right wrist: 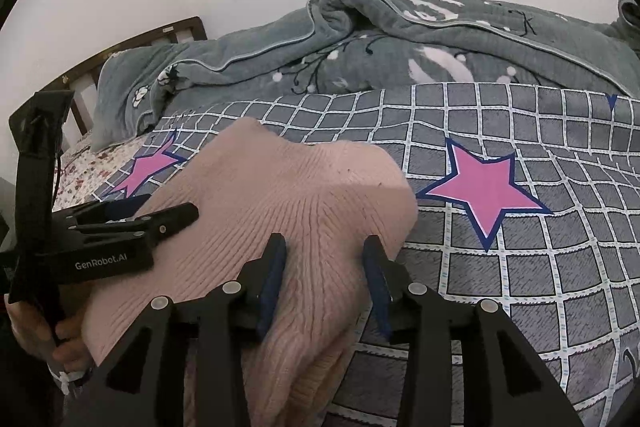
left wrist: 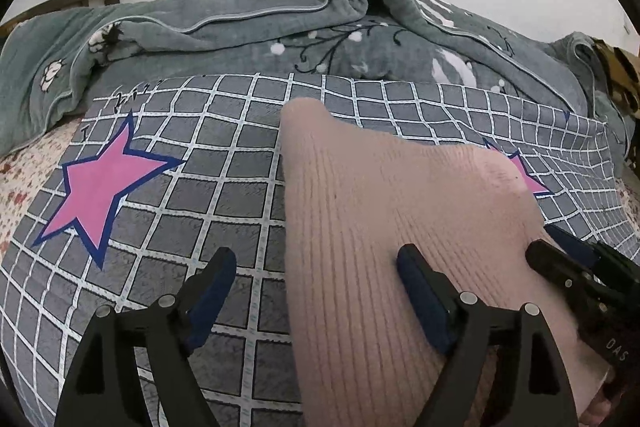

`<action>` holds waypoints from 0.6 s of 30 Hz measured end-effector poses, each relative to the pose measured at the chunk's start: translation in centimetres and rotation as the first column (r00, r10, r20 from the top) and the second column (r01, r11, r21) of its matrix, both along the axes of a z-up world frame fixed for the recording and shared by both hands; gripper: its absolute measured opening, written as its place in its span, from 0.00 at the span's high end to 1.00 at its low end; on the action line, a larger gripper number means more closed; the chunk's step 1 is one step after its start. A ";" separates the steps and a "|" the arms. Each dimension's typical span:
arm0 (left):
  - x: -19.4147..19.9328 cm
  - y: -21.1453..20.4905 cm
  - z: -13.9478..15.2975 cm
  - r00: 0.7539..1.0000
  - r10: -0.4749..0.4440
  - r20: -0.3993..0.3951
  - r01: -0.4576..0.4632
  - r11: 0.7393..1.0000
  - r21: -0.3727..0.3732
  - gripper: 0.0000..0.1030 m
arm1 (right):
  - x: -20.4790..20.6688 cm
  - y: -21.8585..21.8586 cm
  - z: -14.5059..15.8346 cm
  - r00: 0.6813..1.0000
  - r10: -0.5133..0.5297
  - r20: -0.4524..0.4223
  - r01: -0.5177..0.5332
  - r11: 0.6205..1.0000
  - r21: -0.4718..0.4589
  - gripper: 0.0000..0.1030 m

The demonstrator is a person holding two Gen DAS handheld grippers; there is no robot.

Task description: Fold small clothes

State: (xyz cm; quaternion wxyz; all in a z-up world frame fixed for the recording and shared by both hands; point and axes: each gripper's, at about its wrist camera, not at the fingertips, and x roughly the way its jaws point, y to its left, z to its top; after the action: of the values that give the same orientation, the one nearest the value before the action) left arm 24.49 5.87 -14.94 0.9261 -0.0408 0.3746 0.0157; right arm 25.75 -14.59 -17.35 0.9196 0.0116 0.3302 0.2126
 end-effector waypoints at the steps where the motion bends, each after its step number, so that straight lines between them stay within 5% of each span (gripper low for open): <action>1: 0.0 0.0 0.0 1.000 0.002 0.003 -0.002 1.000 0.001 0.19 | 0.0 0.0 0.0 1.000 0.001 0.000 -0.001 1.000 0.000 0.61; 18: -0.7 -0.1 -0.6 0.998 0.016 0.067 -0.018 0.999 0.028 0.15 | 0.0 0.3 -0.1 1.000 0.008 0.008 -0.008 1.000 -0.018 0.60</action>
State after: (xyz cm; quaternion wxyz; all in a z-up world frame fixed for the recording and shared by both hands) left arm 23.80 5.77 -15.58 0.9384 -0.0312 0.3429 0.0278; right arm 25.73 -14.28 -17.46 0.9200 0.0014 0.3285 0.2135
